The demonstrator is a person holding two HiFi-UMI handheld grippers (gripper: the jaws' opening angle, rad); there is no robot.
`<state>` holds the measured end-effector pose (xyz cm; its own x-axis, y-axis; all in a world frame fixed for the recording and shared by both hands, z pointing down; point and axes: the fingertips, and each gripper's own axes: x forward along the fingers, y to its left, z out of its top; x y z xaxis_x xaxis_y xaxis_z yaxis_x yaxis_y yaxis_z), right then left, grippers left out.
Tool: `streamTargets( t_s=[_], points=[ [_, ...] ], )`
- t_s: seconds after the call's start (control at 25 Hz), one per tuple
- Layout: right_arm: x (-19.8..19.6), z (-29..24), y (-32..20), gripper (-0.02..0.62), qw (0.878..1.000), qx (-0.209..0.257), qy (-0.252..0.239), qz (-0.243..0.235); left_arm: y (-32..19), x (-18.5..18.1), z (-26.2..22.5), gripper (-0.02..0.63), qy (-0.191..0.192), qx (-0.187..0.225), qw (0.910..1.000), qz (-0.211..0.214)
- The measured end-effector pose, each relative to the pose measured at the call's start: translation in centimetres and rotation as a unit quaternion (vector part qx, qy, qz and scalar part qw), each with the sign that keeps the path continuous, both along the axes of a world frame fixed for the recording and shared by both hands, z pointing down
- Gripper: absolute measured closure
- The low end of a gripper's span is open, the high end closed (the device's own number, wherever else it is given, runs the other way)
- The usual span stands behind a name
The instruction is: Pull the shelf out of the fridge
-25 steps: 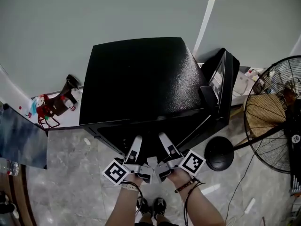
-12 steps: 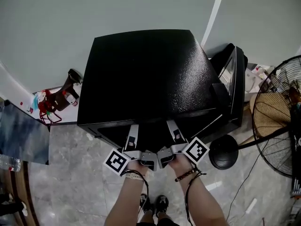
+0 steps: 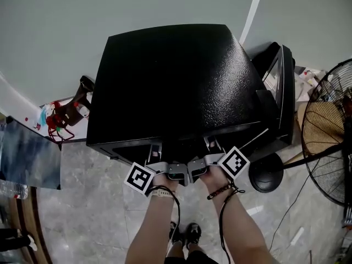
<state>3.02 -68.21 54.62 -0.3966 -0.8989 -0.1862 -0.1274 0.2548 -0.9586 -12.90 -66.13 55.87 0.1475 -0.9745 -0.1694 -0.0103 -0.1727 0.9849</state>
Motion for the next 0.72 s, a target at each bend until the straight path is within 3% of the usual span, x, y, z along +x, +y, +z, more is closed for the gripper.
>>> streamTargets(
  t_s=[0.04, 0.2, 0.32, 0.72],
  points=[
    [-0.1, -0.1, -0.2, 0.396, 1.0, 0.002, -0.003, -0.001, -0.2, -0.1, 0.0, 0.31, 0.001, 0.0, 1.0, -0.001],
    [-0.2, -1.0, -0.3, 0.522, 1.0, 0.023, -0.006, -0.003, -0.4, -0.1, -0.9, 0.385, 0.001, 0.025, 0.9997, -0.003],
    [-0.2, -1.1, -0.3, 0.528, 1.0, 0.02, -0.014, 0.0, -0.3, -0.1, -2.1, 0.552, 0.002, 0.044, 0.999, -0.005],
    [0.0, -0.9, 0.8, 0.54, 1.0, -0.001, -0.023, 0.005, 0.7, 0.0, -2.2, 0.563, 0.019, 0.037, 0.9991, -0.002]
  ],
)
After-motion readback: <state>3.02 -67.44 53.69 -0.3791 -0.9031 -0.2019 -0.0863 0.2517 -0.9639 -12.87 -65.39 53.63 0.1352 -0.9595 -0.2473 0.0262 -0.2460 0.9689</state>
